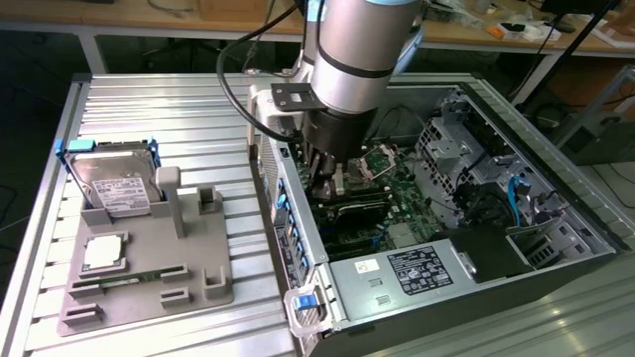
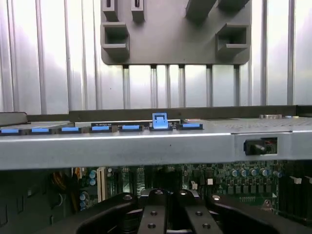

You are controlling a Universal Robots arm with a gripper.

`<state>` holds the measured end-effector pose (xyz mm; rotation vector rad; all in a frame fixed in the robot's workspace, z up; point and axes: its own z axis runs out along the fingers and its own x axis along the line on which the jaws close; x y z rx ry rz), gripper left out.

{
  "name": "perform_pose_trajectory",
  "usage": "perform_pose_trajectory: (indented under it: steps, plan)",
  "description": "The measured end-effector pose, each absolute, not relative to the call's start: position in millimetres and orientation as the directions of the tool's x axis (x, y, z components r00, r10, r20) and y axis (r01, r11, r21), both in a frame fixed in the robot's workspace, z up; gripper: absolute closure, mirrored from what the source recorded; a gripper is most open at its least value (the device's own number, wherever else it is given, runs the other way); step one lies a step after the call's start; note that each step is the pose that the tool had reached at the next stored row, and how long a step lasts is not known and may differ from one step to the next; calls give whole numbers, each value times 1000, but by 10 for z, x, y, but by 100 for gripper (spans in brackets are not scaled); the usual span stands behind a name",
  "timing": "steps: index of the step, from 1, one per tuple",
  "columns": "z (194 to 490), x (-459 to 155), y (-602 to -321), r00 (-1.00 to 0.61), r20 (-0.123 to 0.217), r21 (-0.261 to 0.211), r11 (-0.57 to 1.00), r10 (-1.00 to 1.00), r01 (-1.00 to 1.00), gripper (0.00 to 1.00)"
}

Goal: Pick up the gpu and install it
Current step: 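Press down on the gpu until it lock into place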

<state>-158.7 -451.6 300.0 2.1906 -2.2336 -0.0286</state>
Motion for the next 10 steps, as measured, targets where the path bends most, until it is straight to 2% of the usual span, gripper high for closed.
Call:
perform_pose_trajectory:
  steps: [10]
  plan:
    - [3001, -1644, -4482, -20, -3, 22, 19, -1000, -1000, 89]
